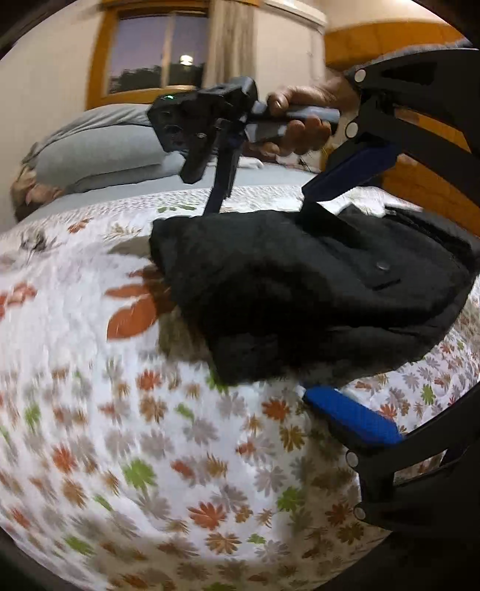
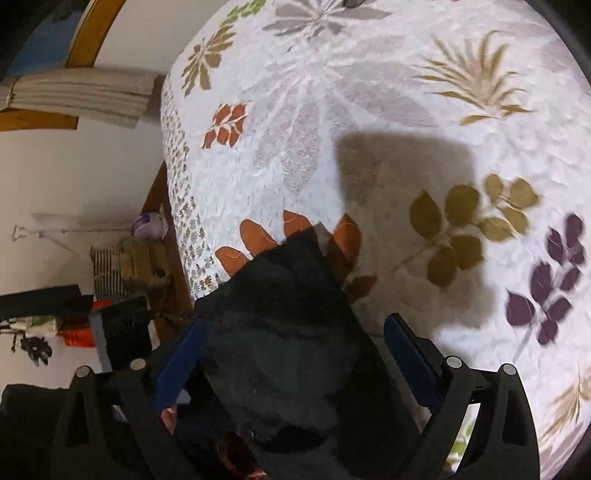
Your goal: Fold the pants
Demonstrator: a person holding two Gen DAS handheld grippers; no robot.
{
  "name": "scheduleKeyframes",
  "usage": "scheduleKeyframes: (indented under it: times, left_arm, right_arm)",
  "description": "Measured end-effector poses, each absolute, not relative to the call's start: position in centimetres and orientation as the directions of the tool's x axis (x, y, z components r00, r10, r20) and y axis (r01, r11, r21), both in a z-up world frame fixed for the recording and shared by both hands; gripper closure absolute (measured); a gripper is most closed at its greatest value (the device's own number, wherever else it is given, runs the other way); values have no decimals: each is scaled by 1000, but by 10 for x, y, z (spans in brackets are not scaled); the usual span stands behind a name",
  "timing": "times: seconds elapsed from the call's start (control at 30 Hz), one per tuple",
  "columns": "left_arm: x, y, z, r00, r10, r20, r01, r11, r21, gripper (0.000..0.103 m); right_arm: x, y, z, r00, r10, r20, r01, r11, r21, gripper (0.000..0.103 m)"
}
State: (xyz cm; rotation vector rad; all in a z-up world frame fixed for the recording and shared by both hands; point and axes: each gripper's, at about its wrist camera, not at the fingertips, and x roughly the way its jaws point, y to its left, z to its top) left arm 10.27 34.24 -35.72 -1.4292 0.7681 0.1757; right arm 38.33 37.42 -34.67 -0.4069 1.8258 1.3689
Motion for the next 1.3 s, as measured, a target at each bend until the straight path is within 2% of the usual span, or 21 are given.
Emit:
scheduleKeyframes:
  times: [0.23, 0.27, 0.3, 0.33, 0.4, 0.53, 0.6, 0.8, 1.3]
  left_arm:
    - [120, 341, -360, 731, -317, -605, -577, 187, -795, 3]
    - [120, 340, -359, 731, -310, -608, -581, 185, -793, 6]
    - [120, 338, -355, 725, -293, -623, -592, 195, -782, 13]
    - [119, 336, -354, 715, -292, -636, -599, 215, -772, 38]
    - [118, 332, -352, 690, -288, -664, -620, 240, -747, 54]
    - [121, 327, -351, 680, -292, -673, -626, 245, -740, 71]
    - [120, 321, -340, 692, -286, -663, -607, 267, -748, 78]
    - [125, 305, -292, 717, -257, -649, -537, 390, -748, 81]
    - [141, 227, -170, 762, -242, -600, -332, 650, -684, 82]
  right_arm:
    - [367, 399, -371, -670, 128, -731, -665, 332, 668, 6]
    - [363, 402, -374, -670, 117, -733, -671, 327, 666, 5]
    - [359, 405, -375, -672, 104, -734, -676, 318, 664, 5]
    - [357, 406, -374, -674, 97, -732, -678, 310, 666, 11]
    - [352, 407, -371, -664, 84, -743, -695, 297, 655, 23]
    - [355, 394, -353, -647, 95, -757, -708, 294, 642, 54]
    - [357, 386, -340, -642, 112, -759, -708, 293, 642, 61]
    - [361, 355, -282, -596, 173, -784, -734, 279, 619, 65]
    - [357, 234, -131, -416, 331, -847, -789, 332, 517, 65]
